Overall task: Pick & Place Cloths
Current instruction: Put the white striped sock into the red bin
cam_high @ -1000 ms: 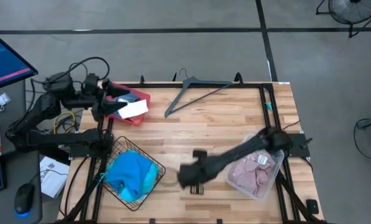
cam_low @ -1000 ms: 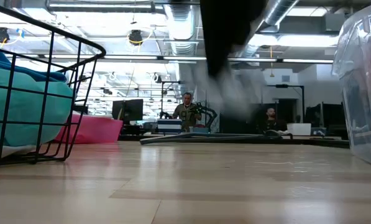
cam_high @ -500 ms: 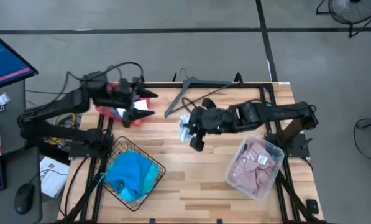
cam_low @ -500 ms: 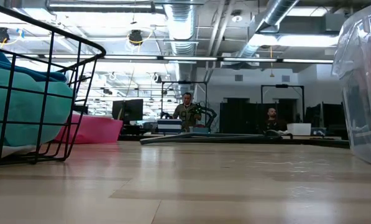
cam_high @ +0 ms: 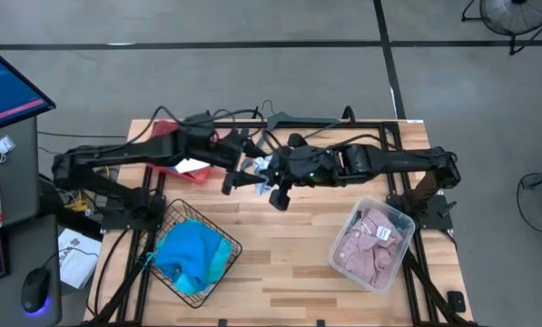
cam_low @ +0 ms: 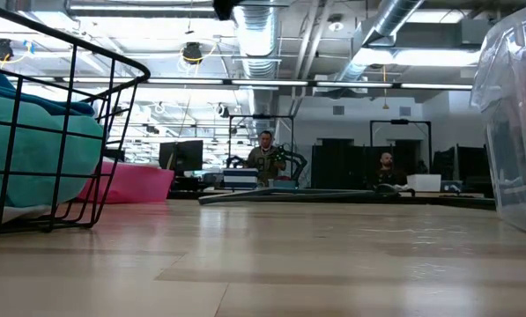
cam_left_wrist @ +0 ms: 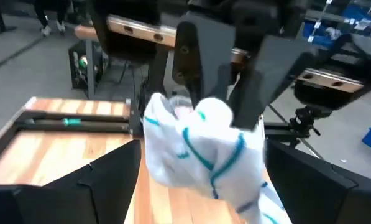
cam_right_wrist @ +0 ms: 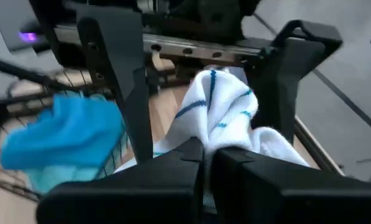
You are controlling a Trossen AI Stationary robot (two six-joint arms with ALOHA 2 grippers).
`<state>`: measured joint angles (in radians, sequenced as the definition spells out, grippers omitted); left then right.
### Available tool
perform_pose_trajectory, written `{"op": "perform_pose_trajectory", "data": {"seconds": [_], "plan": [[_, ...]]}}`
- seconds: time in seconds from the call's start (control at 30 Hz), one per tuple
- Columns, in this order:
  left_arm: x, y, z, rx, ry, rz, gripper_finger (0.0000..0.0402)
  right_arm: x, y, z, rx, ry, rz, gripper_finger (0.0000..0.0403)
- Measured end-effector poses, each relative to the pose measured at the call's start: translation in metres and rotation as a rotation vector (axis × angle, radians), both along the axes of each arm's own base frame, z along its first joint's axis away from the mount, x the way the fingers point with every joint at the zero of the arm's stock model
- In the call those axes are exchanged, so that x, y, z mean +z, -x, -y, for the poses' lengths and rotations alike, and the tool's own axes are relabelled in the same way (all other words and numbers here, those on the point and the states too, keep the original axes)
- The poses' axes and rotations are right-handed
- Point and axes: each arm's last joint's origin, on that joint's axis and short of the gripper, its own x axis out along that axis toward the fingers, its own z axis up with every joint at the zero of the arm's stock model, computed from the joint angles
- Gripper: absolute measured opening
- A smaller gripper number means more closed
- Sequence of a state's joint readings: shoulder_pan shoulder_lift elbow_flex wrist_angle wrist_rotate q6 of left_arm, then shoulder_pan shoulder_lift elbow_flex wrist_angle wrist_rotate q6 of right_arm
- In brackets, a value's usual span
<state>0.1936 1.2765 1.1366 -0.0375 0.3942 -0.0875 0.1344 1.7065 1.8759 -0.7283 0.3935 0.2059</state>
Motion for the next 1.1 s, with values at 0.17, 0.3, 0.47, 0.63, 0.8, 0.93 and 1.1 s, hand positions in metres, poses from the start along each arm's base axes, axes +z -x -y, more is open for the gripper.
{"op": "perform_pose_trajectory", "data": {"seconds": [0.17,0.3,0.47,0.63,0.8,0.93,1.1], "plan": [[-0.009,-0.010,-0.002,-0.002,0.007,-0.017,0.0319,0.005,-0.002,0.000,0.007,0.006,0.043,0.0005],[-0.012,-0.012,-0.005,0.005,0.009,-0.031,0.0294,0.004,-0.003,-0.001,0.007,0.005,0.050,0.0005],[-0.005,-0.004,-0.009,0.023,-0.006,-0.008,0.0183,0.007,-0.003,0.000,0.003,0.004,0.076,0.0015],[0.008,0.014,-0.018,0.062,-0.048,0.024,0.0023,0.016,-0.001,0.006,-0.011,0.015,0.130,0.0041],[0.013,0.047,-0.040,0.405,-0.152,-0.082,0.0004,0.027,0.008,0.011,0.007,0.046,0.155,0.0068],[0.007,0.082,-0.061,0.695,-0.247,-0.291,0.0002,0.043,0.025,0.015,0.001,0.045,0.199,0.0103],[-0.008,0.121,-0.089,1.000,-0.237,-0.572,0.0001,0.055,0.038,0.018,-0.012,0.044,0.239,0.0146]]}}
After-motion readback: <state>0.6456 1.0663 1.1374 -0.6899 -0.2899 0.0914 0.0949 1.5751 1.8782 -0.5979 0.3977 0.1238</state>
